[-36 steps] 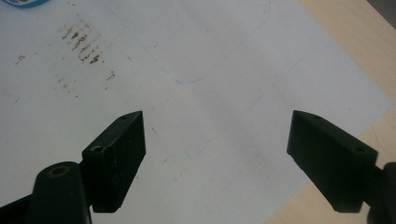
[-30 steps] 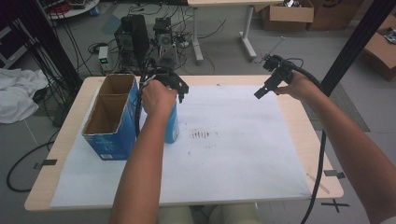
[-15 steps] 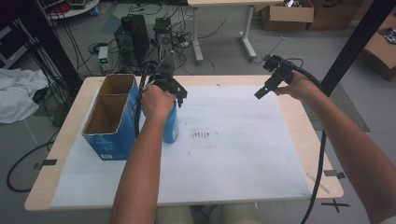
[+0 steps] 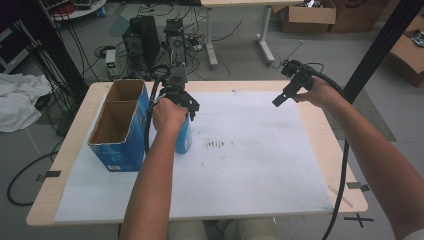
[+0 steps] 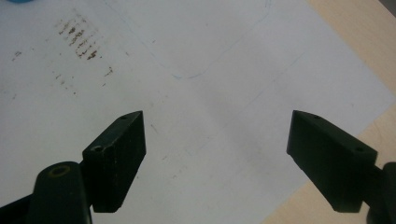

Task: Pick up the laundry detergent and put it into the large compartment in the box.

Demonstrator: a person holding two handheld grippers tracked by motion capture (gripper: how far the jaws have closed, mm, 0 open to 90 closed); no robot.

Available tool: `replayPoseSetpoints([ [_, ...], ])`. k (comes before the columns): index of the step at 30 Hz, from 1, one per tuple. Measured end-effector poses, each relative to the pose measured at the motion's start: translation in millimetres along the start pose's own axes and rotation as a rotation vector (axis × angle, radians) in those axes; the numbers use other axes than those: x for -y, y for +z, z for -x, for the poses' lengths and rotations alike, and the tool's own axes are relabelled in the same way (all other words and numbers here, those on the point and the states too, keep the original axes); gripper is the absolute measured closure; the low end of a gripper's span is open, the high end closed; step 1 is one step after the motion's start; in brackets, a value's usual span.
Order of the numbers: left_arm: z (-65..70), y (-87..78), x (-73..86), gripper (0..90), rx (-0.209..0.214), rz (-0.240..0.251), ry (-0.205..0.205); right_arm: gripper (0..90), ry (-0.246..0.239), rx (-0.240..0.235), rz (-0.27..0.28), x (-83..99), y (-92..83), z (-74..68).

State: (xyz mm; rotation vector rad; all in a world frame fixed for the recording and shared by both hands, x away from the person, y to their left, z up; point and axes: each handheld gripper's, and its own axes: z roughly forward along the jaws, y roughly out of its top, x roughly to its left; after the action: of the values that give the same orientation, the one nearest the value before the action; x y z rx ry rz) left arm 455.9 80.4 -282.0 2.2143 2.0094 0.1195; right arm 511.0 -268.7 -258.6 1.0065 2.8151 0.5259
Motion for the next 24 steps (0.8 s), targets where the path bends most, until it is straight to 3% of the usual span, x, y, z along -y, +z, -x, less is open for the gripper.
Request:
replayPoseSetpoints([
  [10, 1.0, 9.0, 1.0, 20.1, -0.009, -0.013, 0.000, 19.7, -0.003, -0.003, -0.002, -1.2, 2.3, -1.0],
  [24, 3.3, 8.7, 1.3, 24.4, -0.018, -0.003, -0.001, 19.9, -0.004, -0.004, 0.003, -0.6, 1.3, -1.4],
])
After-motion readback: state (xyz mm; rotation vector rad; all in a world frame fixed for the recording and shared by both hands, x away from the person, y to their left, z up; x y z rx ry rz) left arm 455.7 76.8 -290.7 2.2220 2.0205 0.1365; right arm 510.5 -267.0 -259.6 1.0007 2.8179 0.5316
